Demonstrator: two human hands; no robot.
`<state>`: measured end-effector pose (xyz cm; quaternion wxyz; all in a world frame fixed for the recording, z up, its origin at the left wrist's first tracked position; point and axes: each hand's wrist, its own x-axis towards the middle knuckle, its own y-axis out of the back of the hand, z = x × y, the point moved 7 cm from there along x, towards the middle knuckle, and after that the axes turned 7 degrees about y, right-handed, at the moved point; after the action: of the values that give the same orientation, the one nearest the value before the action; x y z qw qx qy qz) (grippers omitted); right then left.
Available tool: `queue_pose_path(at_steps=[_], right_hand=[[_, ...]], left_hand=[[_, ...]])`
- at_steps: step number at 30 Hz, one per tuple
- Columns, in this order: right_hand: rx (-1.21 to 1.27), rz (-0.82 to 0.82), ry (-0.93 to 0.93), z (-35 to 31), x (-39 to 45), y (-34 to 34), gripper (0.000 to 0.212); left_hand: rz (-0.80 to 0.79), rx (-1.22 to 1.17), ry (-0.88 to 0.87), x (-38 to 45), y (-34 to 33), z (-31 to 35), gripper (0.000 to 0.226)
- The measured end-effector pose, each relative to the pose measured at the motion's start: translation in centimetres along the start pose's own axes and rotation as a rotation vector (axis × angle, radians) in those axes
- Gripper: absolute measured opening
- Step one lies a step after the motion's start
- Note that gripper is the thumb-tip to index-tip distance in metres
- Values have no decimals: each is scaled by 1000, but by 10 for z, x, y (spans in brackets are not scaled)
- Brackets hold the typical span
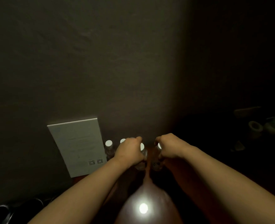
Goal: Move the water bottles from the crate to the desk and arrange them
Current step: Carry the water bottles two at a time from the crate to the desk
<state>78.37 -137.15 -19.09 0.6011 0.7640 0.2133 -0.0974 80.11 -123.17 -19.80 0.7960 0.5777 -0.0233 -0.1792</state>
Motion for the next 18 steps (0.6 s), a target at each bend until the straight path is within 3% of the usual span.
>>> queue_pose_path(at_steps=[5,15,18], right_hand=[[47,-5,32,19,38,-7,56],[81,29,87,31,92,-23,27],[83,15,94,31,105,-29,30]], left_hand=[[-21,35,16,38,-17,0,49],[-39,124,71,80,-52,-11,39],[-19,161,65,85,-59,-12,39]])
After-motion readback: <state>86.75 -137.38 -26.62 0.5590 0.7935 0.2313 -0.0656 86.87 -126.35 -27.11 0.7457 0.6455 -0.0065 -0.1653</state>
